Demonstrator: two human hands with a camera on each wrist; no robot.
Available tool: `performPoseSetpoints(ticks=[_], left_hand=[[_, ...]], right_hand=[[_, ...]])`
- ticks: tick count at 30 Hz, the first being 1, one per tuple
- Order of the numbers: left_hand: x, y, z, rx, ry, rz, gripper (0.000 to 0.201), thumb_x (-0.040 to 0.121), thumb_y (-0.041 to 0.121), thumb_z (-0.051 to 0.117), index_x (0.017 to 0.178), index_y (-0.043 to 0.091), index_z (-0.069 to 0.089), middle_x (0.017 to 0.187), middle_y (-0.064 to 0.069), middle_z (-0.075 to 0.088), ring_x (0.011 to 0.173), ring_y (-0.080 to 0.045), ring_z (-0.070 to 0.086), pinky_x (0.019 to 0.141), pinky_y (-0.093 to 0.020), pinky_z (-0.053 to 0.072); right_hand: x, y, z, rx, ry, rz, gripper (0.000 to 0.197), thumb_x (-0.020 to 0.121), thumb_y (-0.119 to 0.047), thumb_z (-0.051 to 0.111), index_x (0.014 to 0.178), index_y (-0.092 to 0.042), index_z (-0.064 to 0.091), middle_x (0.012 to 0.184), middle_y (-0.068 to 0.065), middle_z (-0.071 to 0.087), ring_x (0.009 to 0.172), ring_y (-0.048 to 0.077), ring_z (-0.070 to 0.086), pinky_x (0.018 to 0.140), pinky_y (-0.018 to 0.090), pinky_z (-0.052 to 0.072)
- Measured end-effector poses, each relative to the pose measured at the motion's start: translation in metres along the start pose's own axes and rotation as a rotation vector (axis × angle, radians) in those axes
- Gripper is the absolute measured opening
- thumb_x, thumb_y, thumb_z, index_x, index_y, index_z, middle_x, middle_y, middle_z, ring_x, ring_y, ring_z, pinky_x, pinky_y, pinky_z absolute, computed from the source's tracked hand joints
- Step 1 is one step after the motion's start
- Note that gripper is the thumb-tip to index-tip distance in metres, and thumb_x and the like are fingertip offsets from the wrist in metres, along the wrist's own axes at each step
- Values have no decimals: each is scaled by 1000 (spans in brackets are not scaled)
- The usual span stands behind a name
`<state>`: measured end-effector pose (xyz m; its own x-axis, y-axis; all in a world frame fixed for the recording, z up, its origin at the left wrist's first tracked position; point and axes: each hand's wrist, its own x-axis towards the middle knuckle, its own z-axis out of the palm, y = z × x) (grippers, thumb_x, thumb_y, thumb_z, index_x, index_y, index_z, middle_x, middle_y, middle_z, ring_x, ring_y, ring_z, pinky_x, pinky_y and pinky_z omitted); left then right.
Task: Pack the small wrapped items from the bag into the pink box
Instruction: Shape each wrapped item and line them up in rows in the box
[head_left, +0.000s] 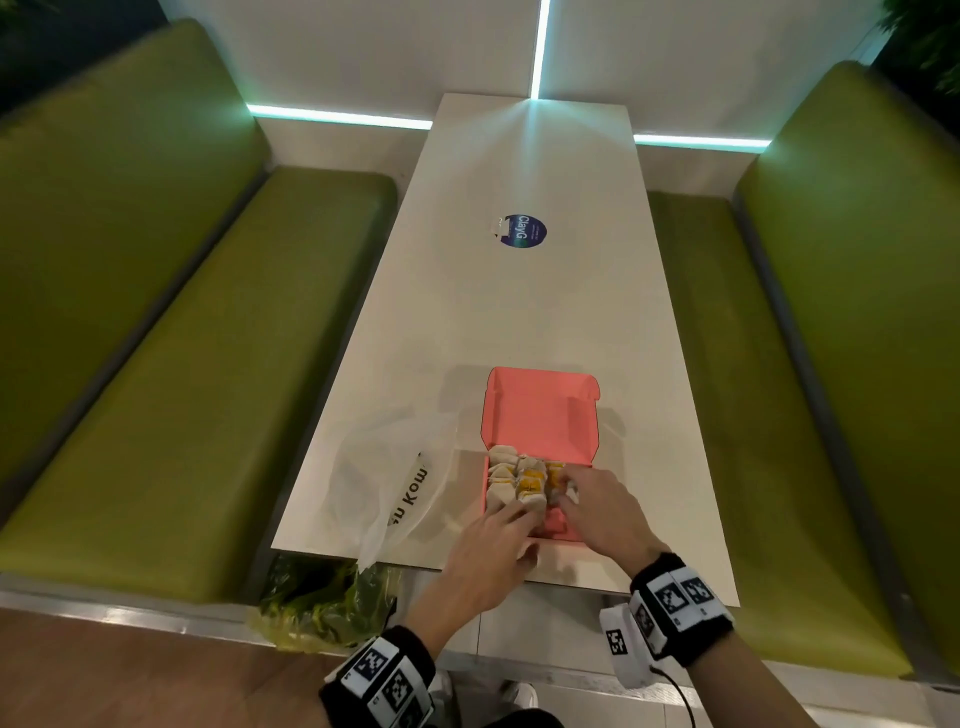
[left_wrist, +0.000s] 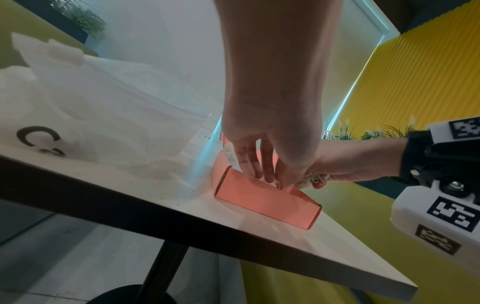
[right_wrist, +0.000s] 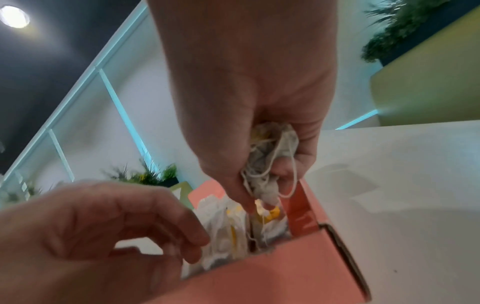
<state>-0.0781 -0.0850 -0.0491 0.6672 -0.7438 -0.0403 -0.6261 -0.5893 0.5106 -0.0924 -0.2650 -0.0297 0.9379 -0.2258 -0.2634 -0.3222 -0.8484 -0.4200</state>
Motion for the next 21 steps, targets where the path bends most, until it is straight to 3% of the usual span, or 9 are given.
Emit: performPoseSetpoints(ticks=[3,5,7,9,11,14,18,21], left_hand=[[4,3,-6,-138,111,-17,28,92,25,61,119,19,59,119,2,58,109,-22,52,87,-38,50],[9,8,-12,-285,171,-44,23,93,30,58,115,23,59,110,6,58,100,-17,54,82,-39,51],[14,17,-18,-444,213,-36,24,95,34,57,118,27,57,104,10,56,95,-12,54,78,-33,52],[18,26,-23,-542,231,-17,32,95,33,61,126,30,55,104,13,56,92,-6,54,75,-23,49],[22,32,-27,-542,225,-22,42,93,34,64,133,35,50,106,16,53,93,-1,52,76,-18,44],[25,32,-27,-474,230,-28,38,93,35,65,130,32,56,108,15,48,90,5,47,79,-24,48],[25,31,-26,-449,302,-27,19,95,33,61,113,27,63,109,12,48,90,1,47,82,-32,49],[25,32,-25,-494,327,-54,14,97,33,59,106,25,65,106,10,51,88,-5,50,80,-33,51]], right_hand=[[-8,-1,-10,443,120,44,6,86,-25,71,90,-24,66,83,-4,68,64,6,59,59,25,49],[-14,-5,-14,656,204,50,6,86,-23,74,87,-22,68,81,-5,69,60,4,58,57,20,46],[-20,-10,-14,839,208,69,10,92,-26,69,87,-18,69,80,3,67,60,9,57,55,26,47],[-24,-17,-15,1015,180,108,26,99,-30,58,89,-8,66,83,18,63,65,18,57,54,31,48],[-27,-22,-16,1151,160,159,40,103,-37,48,96,-1,63,90,23,64,73,24,61,64,38,52],[-28,-27,-15,1289,108,252,48,102,-48,41,96,-5,63,85,15,68,79,30,62,74,48,52],[-25,-30,-13,1418,61,353,49,100,-54,42,81,-15,66,84,19,61,83,31,52,74,44,45],[-24,-31,-12,1474,32,395,52,99,-57,40,84,-12,62,85,19,63,82,30,58,74,42,50]])
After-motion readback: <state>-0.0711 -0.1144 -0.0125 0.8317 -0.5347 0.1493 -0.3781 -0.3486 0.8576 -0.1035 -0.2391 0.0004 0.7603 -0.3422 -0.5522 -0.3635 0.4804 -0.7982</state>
